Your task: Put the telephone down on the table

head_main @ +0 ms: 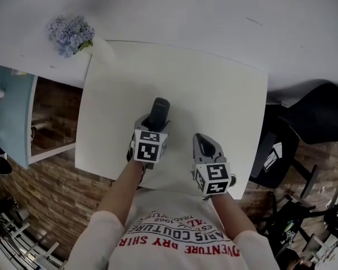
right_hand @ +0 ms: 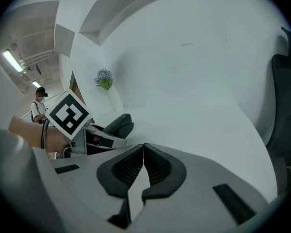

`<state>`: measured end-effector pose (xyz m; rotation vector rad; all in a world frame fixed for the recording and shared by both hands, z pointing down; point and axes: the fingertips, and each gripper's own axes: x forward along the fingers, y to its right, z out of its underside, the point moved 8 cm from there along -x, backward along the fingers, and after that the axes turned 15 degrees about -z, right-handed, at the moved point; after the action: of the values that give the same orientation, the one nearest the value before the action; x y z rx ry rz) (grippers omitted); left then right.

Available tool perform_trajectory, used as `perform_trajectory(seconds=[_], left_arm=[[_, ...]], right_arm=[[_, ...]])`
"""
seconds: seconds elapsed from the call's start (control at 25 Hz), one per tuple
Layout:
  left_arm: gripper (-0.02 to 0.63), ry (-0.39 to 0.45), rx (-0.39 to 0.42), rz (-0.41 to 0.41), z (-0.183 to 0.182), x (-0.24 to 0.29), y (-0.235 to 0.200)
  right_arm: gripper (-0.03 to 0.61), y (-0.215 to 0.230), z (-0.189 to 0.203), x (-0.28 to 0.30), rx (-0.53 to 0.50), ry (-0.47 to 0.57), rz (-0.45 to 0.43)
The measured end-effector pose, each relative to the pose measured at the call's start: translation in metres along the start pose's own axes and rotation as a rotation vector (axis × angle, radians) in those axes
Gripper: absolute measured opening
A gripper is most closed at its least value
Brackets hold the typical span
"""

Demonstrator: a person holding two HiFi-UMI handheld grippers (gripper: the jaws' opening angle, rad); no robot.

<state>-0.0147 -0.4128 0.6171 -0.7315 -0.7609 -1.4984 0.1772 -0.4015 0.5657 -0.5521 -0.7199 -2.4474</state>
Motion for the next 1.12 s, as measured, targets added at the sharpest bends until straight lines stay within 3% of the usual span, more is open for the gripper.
perform_trajectory(seconds=[0.28, 0.48, 0.76, 0.96, 1.12], left_arm=[[0.295, -0.067, 0.013, -0.014, -0.004, 0.015, 0.001], [0.295, -0.161, 0.042, -0.056, -0.006, 0.025, 0.005], [0.295, -0.167, 0.052, -0.064, -0.005, 0.025, 0.006], [0.298, -0.161, 0.034, -0.010, -0.007, 0.024, 0.005], [0.336, -0.142, 0.029, 0.043, -0.006, 0.024, 0.007]], right_arm=[[0.025, -0.003, 0.002, 0.002, 0.018, -0.003, 0.000], [0.025, -0.005, 0.005, 0.002, 0.030, -0.007, -0.004], [0.025, -0.007, 0.003, 0.005, 0.019, -0.011, 0.003], [0.025, -0.006, 0.005, 0.001, 0.022, -0.004, 0.011], [0.025, -0.008, 0.001, -0.008, 0.010, 0.021, 0.056]])
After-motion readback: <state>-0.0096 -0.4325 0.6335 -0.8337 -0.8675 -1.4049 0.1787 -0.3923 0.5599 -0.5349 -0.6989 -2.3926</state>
